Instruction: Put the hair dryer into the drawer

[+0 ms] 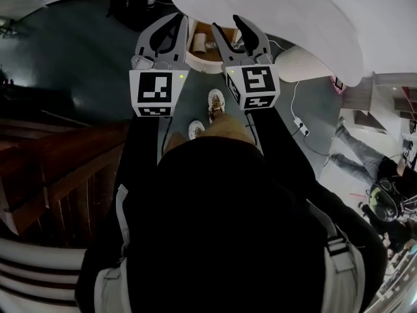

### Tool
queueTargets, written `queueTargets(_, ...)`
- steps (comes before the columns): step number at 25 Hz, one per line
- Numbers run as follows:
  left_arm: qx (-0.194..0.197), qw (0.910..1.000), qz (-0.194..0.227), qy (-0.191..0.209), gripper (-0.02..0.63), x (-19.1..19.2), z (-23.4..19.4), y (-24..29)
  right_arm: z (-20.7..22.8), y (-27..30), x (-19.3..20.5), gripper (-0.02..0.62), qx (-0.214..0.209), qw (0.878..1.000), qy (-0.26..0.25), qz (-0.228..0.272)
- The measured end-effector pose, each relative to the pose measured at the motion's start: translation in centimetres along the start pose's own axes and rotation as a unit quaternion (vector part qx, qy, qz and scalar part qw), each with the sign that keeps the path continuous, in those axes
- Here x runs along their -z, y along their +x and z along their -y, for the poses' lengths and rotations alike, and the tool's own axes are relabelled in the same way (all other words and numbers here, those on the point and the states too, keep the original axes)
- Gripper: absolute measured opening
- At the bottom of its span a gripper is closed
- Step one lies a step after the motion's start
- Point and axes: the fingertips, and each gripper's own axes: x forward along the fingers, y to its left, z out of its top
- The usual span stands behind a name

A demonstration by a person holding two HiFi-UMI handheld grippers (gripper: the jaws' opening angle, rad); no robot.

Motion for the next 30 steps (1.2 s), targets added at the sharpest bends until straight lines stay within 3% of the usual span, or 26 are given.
queueTargets(5,-0.002,1.0,0.005,-0.004,0.016,-0.4,0.0,-0.4,-0.1,-0.3,-1.1,0.182,-0.004,1.0,0.009,0.015)
queueTargets(9,-0.003,1.0,0.004,-0.001,0.017,-0.6,0.0,0.4,0.1,-0.1,-1.5,0.11,-0.012,1.0,0.004,0.017)
queueTargets(18,0.005,1.0,0.003,0.005,0.017,-0.4,0.7,1.3,1.4,-0.4,-1.4,0.029,0.006,1.0,0.006,0.014)
queueTargets(22,0.006,1.0,0.003,0.003,0.016,-0.2,1.0,1.4,1.9,-1.0,-1.2,0.026,0.005,1.0,0.028,0.013)
queueTargets(30,-0.005,1.0,0.0,-0.002,0.015,0.2,0.1,0.8,2.8,-1.4,-0.8,0.026,0.017,1.0,0.019,0.008)
